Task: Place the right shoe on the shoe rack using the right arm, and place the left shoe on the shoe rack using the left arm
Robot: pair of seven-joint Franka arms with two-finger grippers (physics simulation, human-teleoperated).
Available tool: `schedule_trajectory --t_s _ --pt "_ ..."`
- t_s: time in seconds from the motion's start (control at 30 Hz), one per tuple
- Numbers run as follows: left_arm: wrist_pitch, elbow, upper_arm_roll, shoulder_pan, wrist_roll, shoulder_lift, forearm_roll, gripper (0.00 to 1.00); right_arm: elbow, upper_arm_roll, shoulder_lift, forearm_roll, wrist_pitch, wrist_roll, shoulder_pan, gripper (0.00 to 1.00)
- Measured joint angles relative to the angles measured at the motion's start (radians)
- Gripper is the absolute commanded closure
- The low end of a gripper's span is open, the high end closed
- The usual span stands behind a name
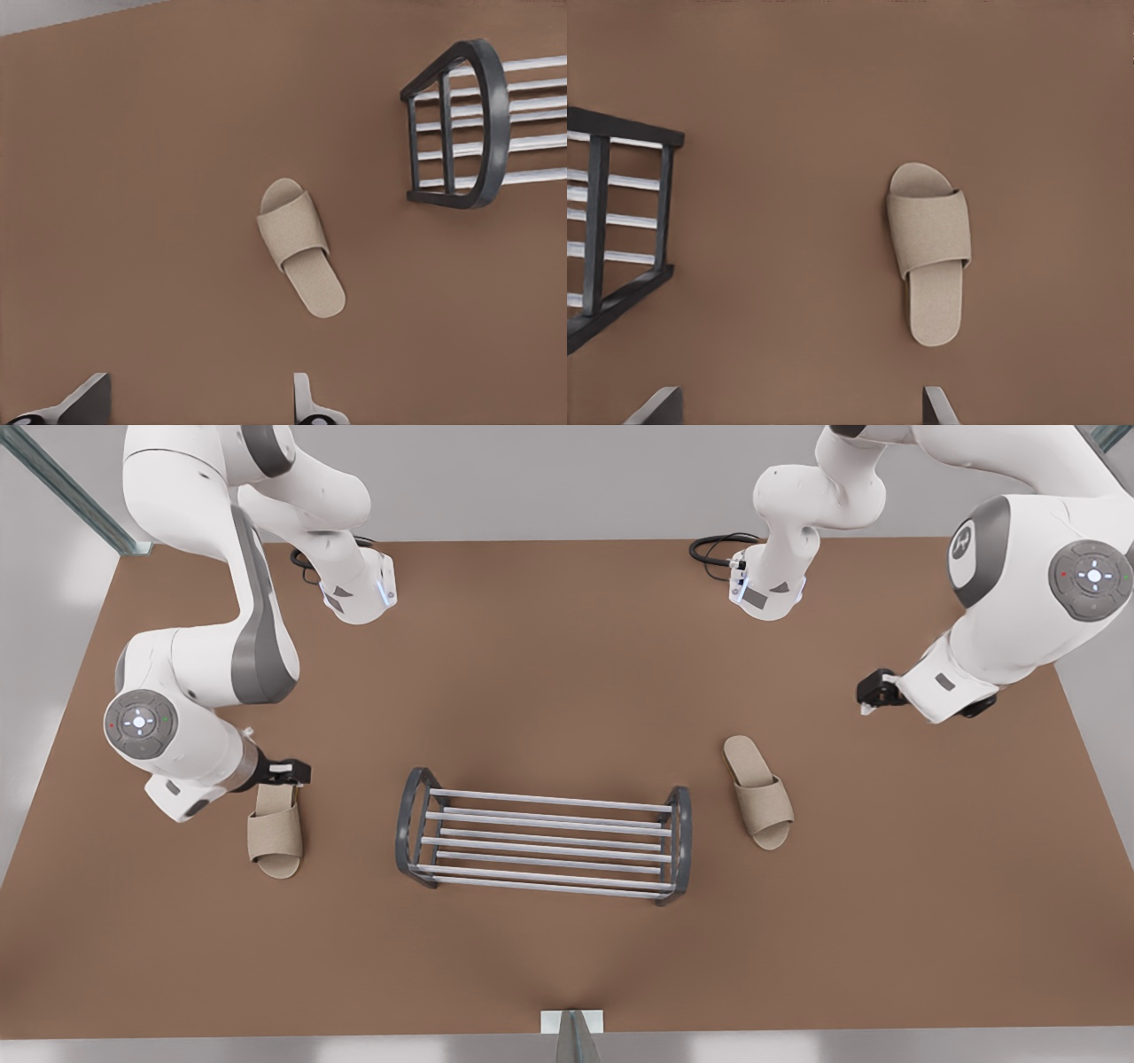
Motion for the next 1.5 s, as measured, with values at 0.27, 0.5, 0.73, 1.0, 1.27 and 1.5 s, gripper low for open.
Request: schedule_trajectory --t_s 0.27,0.5,0.73,1.0,1.27,1.5 --pt "-0.089 -0.004 -0.006 -0.405 -0.071 0.102 0.130 0.00 -0.501 0.000 -0.065 0.006 0.261 -0.003 -0.137 0.00" --pt "-0.338 -0.147 -0.008 -0.753 -0.238 0.376 0.530 0.00 -0.731 0.007 -0.054 0.008 0.700 -0.102 -0.238 0.00" --pt "-0.087 -0.632 -0.009 -0.870 -0.562 0.279 0.582 0.00 -0.739 0.035 0.046 0.007 0.999 -0.243 -0.323 0.00" --pt "0.474 -0.830 0.072 -0.824 -1.416 0.215 1.045 0.00 -0.759 0.176 0.051 0.008 1.105 -0.406 -0.545 0.00" --pt "0.772 -0.975 0.131 -0.789 -2.270 0.209 1.479 0.00 -0.894 0.335 0.041 0.011 1.140 -0.519 -0.720 0.00" --pt "0.888 -1.058 0.229 -0.790 -2.762 0.201 1.701 0.00 -0.817 0.344 0.091 0.015 1.164 -0.563 -0.675 0.00"
